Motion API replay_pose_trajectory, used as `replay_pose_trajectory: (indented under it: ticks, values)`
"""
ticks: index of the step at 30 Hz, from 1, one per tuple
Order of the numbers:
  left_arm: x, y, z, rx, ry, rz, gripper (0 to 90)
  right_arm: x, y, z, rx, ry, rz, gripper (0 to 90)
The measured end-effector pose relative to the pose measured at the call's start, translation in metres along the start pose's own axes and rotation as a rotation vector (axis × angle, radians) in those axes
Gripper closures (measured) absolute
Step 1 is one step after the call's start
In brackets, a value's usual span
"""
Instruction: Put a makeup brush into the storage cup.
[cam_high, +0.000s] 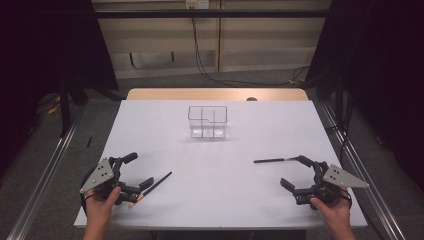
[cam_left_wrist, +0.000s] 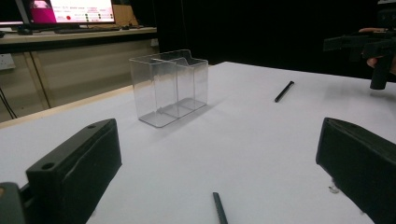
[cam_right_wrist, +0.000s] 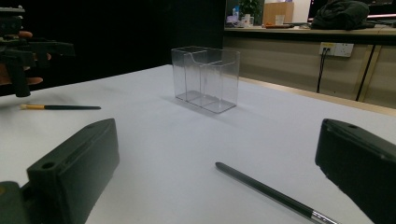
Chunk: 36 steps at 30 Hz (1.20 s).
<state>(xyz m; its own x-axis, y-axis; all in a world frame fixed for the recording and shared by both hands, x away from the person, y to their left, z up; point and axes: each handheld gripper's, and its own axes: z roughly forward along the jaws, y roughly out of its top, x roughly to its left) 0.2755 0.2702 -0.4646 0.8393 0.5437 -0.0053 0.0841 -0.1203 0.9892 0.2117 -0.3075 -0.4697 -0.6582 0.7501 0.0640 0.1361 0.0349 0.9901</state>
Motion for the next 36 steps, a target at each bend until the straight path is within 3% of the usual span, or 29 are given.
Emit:
replay_pose_trajectory:
  ticks: [26, 36]
  values:
    - [0.002, 0.011, 0.006, 0.008, 0.024, -0.005, 0.0, 0.003, 0.001, 0.002, -0.003, 0.008, -0.002, 0.0]
    - [-0.001, 0.018, 0.013, 0.118, 0.019, -0.020, 0.0, 0.004, 0.001, 0.005, 0.006, 0.016, -0.004, 0.0]
